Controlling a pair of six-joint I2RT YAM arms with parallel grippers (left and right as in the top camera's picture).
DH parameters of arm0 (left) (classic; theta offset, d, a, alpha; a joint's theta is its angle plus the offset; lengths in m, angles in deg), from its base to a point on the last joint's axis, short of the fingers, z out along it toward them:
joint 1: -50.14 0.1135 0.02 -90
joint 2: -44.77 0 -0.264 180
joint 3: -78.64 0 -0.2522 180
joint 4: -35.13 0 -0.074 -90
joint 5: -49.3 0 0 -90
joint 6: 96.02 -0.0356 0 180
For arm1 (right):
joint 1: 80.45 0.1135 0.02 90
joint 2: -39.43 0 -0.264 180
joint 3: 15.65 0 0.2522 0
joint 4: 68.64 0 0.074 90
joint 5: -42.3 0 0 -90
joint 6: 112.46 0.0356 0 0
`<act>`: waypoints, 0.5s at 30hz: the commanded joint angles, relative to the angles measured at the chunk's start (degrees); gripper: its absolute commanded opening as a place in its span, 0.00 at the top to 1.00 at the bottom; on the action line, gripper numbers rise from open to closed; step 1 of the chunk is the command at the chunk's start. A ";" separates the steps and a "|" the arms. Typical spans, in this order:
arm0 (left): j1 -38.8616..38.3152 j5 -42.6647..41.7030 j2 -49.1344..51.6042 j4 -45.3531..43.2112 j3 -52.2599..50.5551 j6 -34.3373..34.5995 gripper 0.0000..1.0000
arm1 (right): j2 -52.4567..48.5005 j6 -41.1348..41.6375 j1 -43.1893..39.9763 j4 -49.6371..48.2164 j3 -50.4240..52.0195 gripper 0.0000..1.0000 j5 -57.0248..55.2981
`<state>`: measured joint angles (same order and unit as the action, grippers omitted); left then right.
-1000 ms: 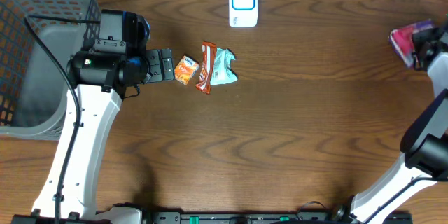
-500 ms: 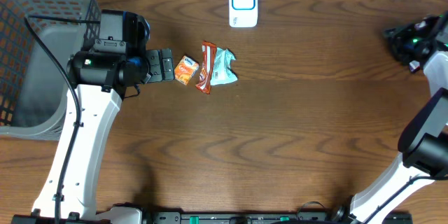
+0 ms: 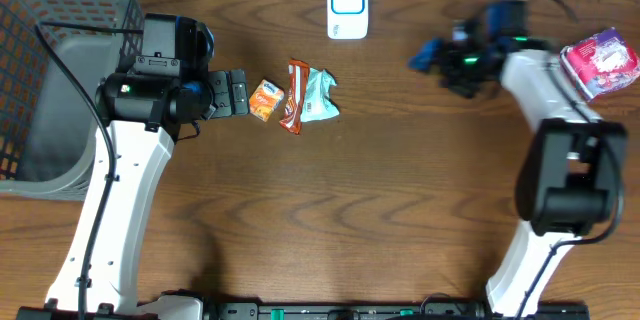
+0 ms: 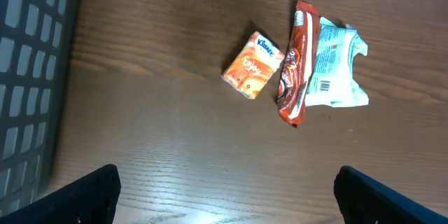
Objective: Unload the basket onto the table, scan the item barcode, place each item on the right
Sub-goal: 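Reach the right gripper to the green packet and grasp it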
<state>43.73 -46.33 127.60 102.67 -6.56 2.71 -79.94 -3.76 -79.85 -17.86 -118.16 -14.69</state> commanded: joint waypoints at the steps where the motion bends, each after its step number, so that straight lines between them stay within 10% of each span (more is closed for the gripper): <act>1: 0.24 0.31 0.26 0.17 0.04 -0.57 0.02 | 0.20 -5.05 6.34 -0.15 -0.15 0.01 -2.01; 15: 0.24 0.31 0.26 0.17 0.04 -0.57 0.02 | -2.10 3.58 23.87 -8.15 -0.13 0.01 -18.51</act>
<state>43.73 -46.33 127.60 102.67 -6.56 2.71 -80.20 -2.05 -57.18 -25.05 -118.16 -31.15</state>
